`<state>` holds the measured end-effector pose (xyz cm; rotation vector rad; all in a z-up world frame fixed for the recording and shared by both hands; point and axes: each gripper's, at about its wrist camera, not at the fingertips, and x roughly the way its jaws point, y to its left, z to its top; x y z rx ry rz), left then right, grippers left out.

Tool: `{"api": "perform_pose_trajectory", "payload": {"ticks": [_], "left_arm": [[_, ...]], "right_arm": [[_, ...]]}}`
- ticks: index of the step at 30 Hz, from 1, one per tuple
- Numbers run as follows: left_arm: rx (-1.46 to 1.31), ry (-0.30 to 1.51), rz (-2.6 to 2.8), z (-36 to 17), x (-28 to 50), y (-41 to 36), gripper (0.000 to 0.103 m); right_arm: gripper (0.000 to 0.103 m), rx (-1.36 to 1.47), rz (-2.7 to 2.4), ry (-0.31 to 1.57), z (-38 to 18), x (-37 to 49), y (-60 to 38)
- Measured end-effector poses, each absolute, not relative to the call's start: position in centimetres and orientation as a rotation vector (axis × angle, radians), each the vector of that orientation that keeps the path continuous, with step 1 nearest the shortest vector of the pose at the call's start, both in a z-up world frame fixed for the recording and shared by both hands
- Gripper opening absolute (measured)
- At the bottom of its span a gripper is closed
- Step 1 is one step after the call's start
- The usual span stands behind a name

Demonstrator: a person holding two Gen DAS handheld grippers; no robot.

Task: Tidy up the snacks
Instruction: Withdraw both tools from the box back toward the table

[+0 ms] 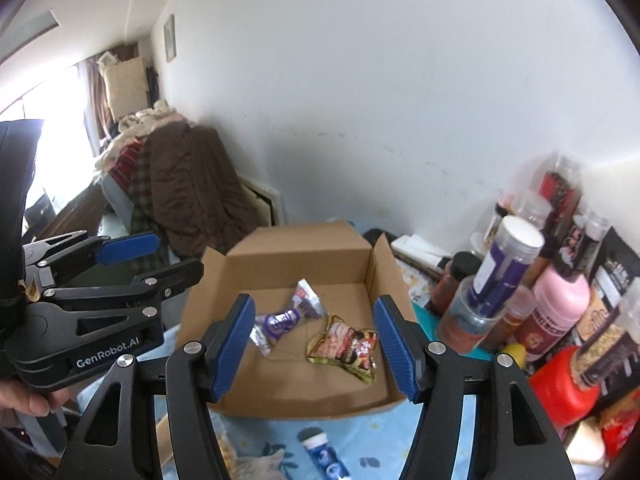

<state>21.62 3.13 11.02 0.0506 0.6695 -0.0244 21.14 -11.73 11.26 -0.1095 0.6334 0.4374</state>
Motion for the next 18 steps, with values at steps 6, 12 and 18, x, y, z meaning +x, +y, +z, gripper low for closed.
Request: {"api": "perform_pose_trajectory", "payload": {"ticks": [6,12,18], "left_arm": [[0.050,0.623,-0.043,12.9,18.0,2.7,0.053],[0.061,0.569,-0.057,14.3,14.3,1.9,0.053],[0.069,0.515,-0.084,14.8,10.3,1.3,0.081]], "right_arm": [[0.067,-0.117,0.437,0.573,13.1,17.1,-12.4],[0.071,-0.104,0.433,0.530,14.5,13.5,-13.6],[0.079,-0.109,0.415,0.490,15.0,9.8,-14.5]]}}
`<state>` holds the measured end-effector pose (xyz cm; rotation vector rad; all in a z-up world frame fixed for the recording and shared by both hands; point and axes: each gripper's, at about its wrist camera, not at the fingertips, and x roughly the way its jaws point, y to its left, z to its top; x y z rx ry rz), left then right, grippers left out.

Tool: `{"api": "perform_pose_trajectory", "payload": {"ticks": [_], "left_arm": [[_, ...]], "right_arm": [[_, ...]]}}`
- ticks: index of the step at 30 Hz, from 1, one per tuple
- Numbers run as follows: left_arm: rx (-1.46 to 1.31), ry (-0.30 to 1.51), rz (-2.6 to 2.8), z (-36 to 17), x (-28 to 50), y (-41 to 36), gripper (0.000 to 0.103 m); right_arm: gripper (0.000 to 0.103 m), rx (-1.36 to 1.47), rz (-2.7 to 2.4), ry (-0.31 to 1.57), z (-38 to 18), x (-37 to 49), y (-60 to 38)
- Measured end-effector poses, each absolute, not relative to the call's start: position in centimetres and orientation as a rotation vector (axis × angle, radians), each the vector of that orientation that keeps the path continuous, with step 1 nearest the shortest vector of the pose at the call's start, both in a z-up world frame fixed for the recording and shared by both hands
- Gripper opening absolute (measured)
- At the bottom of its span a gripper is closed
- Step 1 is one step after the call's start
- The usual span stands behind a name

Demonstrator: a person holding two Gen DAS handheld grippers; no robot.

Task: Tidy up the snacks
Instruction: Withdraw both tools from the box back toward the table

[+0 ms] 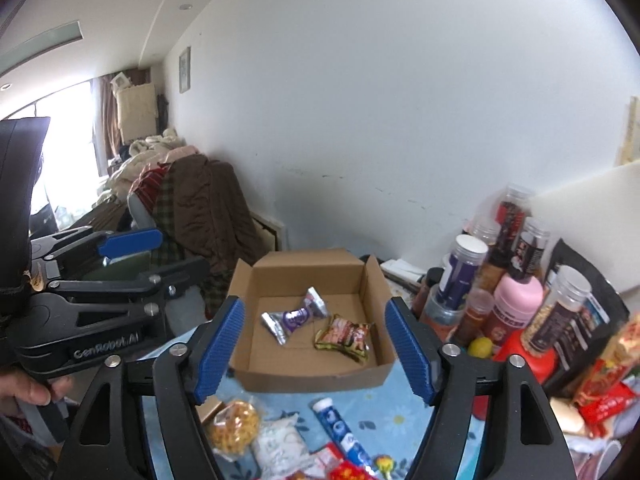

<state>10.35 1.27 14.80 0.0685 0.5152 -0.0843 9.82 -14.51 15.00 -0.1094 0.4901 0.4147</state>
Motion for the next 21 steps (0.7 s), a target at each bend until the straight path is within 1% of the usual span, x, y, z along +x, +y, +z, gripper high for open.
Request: {"api": "perform_pose_trajectory", "payload": {"ticks": [3,6,21], "left_arm": [[0.083,0.497,-0.099,14.7,8.5,0.8,0.081],[0.087,0.500,-0.128,14.2,7.0,0.4,0.081],[0.095,0.526,-0.210,11.0,1.2,-0.2,0.081]], "right_arm": [[0.081,-0.125,0.394,0.467,14.9,7.6,-14.7],[0.086,-0.125,0.388,0.460,14.7,5.9,-15.0],[0.087,-0.102,0.371,0.492,11.0,-0.5,-15.5]]}}
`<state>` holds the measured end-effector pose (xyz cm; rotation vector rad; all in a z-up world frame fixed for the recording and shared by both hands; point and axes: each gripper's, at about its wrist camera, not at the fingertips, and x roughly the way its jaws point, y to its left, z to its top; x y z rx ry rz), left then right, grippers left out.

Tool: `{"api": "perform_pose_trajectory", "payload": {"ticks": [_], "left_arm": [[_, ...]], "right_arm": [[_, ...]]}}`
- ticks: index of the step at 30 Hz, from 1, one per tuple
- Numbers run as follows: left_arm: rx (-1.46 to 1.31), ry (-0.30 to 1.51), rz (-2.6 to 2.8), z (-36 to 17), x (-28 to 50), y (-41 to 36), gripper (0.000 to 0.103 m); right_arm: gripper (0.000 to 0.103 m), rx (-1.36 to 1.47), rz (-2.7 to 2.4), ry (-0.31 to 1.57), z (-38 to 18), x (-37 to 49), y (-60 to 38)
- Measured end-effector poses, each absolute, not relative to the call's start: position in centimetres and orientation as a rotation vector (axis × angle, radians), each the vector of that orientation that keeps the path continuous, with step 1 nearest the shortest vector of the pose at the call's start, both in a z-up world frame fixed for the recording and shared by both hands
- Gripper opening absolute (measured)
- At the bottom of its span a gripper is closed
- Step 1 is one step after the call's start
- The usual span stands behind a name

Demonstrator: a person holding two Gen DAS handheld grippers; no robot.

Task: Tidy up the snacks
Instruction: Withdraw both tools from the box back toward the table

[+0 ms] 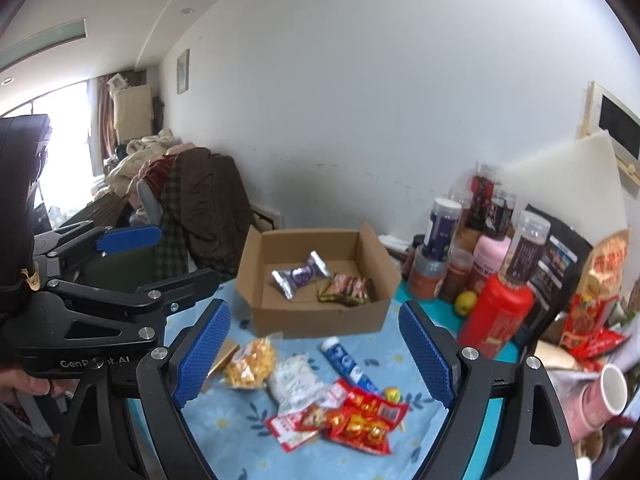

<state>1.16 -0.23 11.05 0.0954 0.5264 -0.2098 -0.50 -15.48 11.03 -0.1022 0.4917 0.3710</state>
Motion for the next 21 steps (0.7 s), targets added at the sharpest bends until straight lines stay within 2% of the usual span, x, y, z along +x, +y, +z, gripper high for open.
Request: {"api": "perform_pose_trajectory", "payload": {"ticks": [21], "left_arm": [[0.023,0.686,-0.213,3.6,0.2,2.0,0.081]], "right_arm": [[0.087,-0.041,0.393,0.615,3.3,-1.7,-14.2]]}}
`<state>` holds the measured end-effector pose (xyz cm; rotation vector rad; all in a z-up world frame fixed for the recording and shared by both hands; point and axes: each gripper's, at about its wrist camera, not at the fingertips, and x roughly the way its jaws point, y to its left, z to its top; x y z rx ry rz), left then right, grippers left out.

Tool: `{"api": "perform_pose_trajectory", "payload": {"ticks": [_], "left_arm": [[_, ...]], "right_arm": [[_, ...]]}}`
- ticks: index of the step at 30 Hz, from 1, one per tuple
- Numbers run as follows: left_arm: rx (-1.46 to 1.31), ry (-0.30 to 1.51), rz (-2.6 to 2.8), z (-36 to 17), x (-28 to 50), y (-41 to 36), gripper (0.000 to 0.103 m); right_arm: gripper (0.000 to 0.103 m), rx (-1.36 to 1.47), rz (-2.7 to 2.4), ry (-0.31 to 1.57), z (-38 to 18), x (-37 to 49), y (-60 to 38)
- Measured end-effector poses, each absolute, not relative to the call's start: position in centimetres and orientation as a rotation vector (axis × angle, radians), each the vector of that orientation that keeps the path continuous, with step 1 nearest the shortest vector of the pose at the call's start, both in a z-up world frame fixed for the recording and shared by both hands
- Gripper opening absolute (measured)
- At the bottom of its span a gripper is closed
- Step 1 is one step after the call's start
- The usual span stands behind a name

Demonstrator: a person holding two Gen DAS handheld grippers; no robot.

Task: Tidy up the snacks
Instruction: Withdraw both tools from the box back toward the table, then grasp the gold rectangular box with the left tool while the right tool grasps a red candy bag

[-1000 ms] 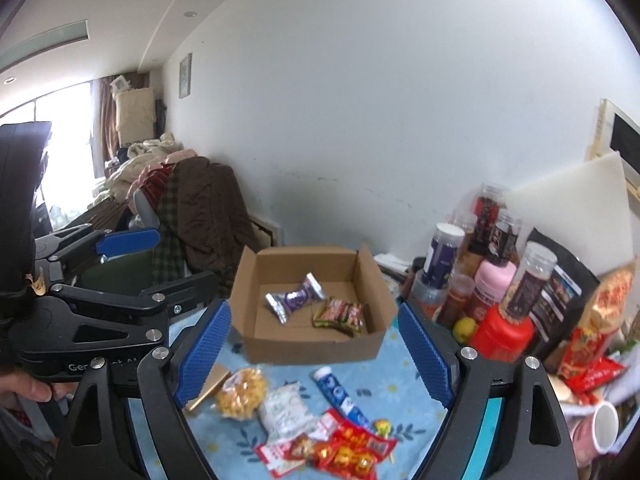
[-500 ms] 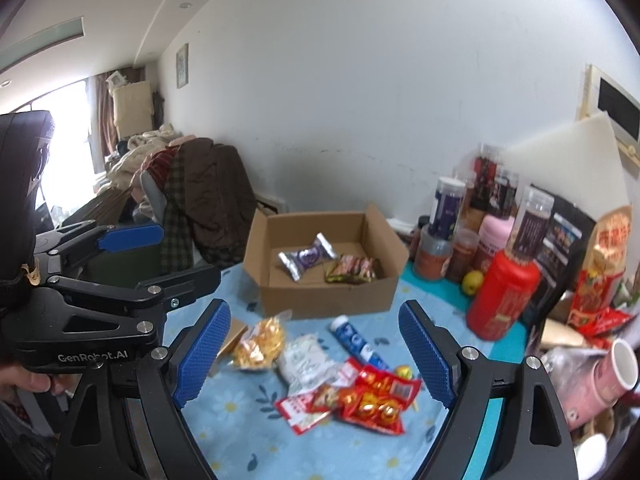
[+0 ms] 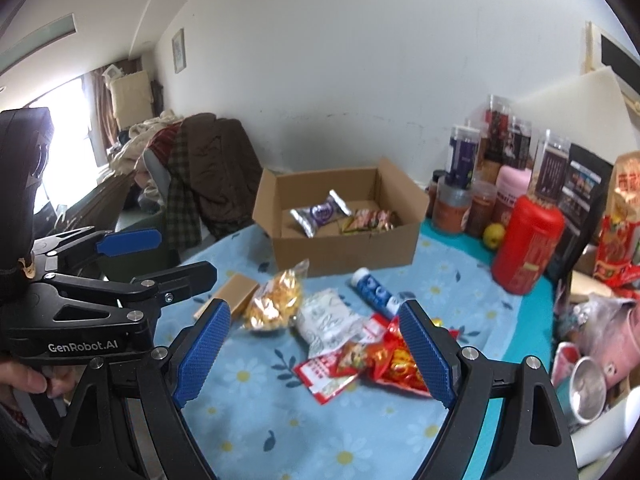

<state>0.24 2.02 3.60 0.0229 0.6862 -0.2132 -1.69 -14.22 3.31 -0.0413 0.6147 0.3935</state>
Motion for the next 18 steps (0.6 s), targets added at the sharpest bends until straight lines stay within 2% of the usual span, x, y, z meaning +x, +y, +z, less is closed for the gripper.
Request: {"api": "perform_pose_trajectory", "payload": {"ticks": [18], "left_arm": [[-0.053,0.848,-0.125,-4.1,5.2,5.0,0.081]], "right_arm": [[0.087,-0.021,0.364,0.777,-4.0,2.6,-13.7]]}}
